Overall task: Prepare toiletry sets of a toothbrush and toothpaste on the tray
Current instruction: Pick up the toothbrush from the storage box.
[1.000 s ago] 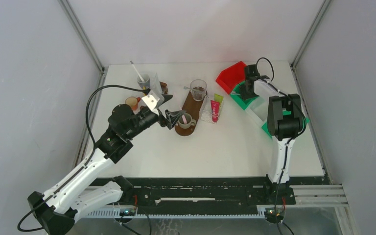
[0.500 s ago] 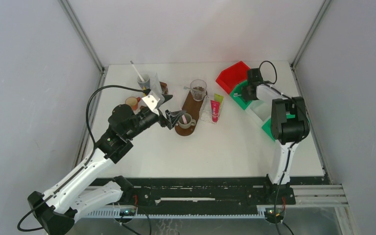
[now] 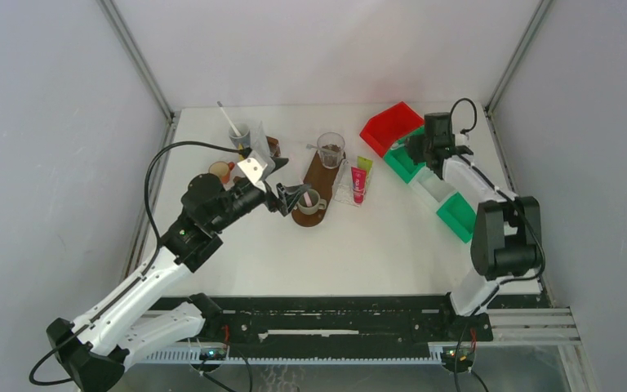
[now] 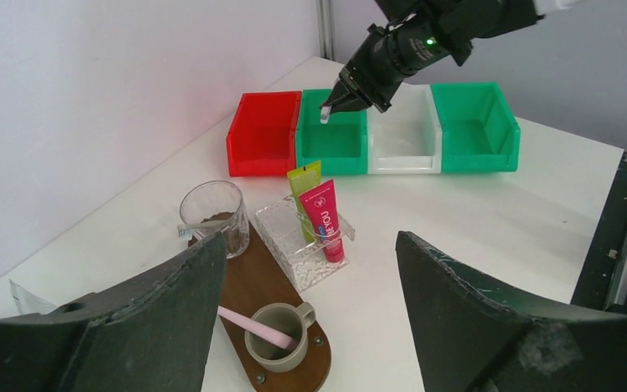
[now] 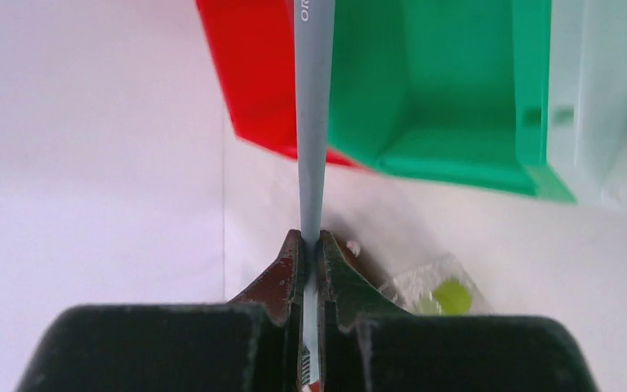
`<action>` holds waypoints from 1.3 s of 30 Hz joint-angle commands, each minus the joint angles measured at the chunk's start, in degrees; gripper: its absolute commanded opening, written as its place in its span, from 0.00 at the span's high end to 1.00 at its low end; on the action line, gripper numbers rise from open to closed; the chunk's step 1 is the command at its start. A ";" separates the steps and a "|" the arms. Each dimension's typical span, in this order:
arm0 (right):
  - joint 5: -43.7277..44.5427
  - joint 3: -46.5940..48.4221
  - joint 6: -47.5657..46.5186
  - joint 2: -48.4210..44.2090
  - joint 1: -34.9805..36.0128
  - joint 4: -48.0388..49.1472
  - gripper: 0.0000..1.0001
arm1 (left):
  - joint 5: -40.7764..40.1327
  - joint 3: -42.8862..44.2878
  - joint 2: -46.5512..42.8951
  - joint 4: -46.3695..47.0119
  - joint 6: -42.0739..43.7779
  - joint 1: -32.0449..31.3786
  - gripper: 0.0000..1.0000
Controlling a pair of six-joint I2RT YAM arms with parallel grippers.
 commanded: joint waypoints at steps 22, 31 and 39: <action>-9.51 -50.45 6.79 -61.01 11.38 22.40 1.00 | 11.53 -34.14 -6.83 58.14 -2.98 -12.67 0.18; -12.88 -61.25 14.33 -64.70 15.50 33.58 1.00 | -0.65 -35.15 4.17 59.01 15.36 -24.83 0.21; -16.37 -64.17 18.54 -67.15 15.60 37.12 1.00 | -4.90 -28.69 19.77 62.80 19.05 -27.03 0.28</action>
